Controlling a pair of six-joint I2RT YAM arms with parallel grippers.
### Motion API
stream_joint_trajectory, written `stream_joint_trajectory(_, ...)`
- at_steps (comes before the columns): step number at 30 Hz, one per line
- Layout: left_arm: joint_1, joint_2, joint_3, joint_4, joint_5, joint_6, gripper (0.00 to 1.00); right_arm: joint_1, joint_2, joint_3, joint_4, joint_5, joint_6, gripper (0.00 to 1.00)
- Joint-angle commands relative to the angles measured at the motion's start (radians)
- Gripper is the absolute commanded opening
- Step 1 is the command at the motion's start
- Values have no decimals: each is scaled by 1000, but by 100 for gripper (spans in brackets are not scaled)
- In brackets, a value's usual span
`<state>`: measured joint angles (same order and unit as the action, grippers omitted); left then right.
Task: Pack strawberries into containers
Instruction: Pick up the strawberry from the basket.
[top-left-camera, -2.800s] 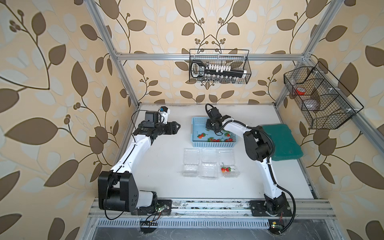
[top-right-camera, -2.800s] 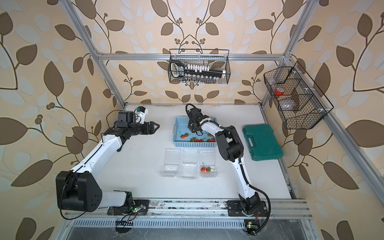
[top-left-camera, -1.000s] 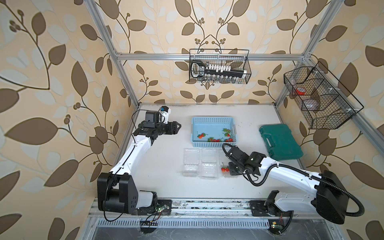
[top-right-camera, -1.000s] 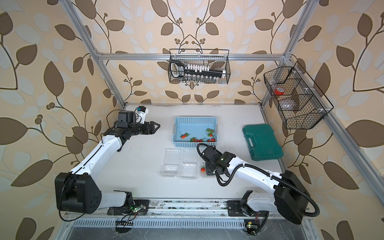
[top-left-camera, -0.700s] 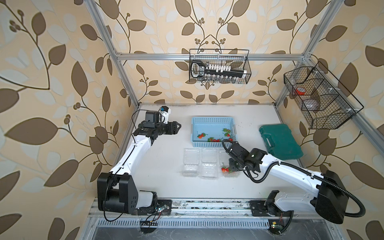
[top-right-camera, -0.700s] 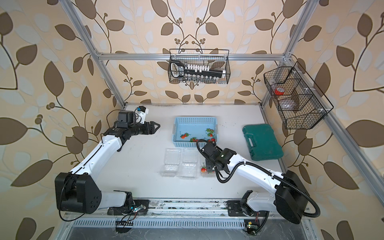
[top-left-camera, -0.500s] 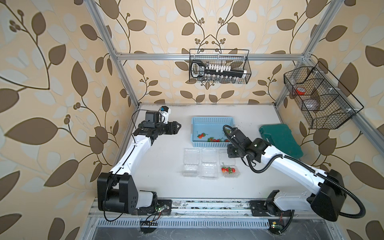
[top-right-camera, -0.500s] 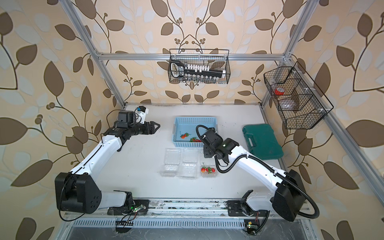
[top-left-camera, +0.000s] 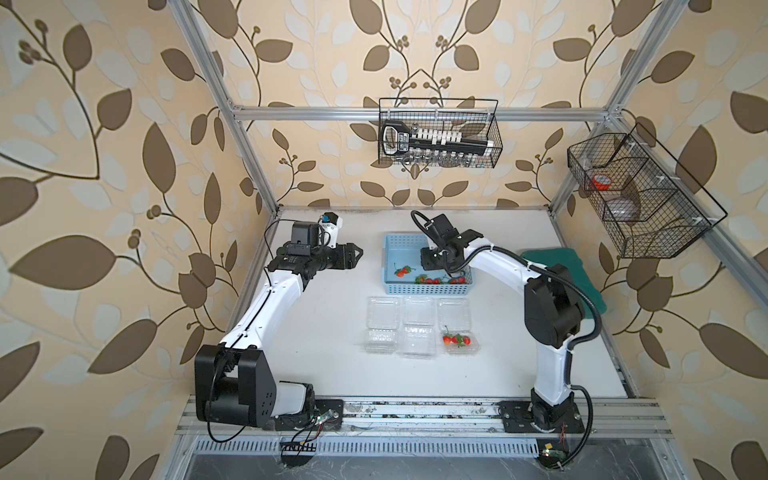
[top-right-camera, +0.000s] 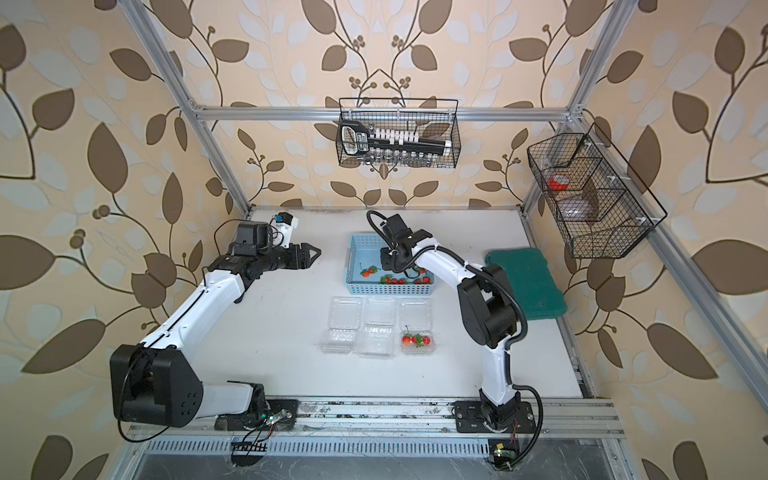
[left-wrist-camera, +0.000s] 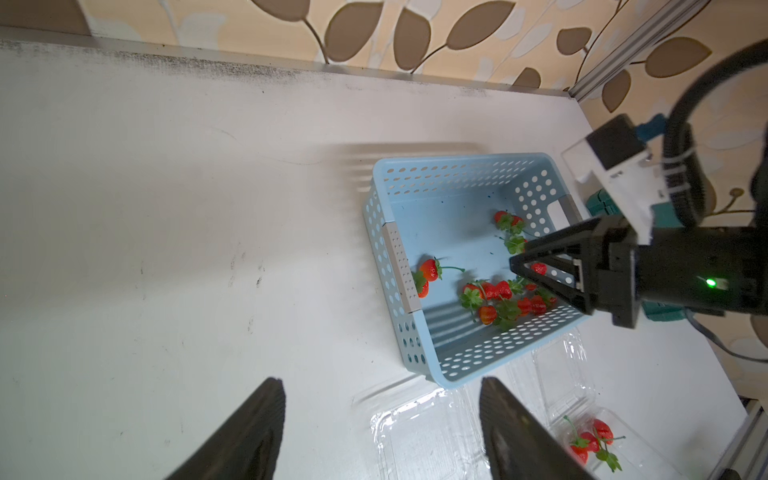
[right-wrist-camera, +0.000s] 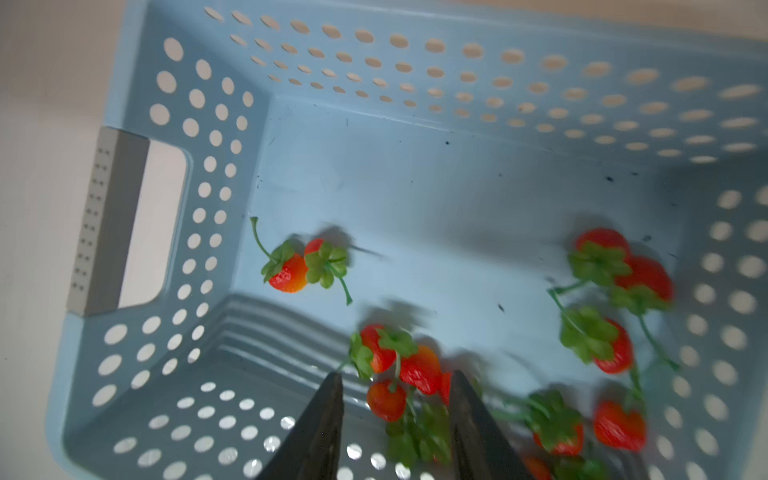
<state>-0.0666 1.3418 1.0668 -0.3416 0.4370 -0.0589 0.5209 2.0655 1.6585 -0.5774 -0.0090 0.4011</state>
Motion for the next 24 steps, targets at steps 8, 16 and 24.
stream_joint_trajectory(8,-9,9,34,-7,-3,11,75,-33,214,145,65,-229,20,42)
stream_joint_trajectory(16,-8,17,38,-9,-3,13,75,-36,251,152,80,-264,32,41)
stream_joint_trajectory(24,-10,10,36,-8,-4,13,75,-37,250,144,102,-279,51,20)
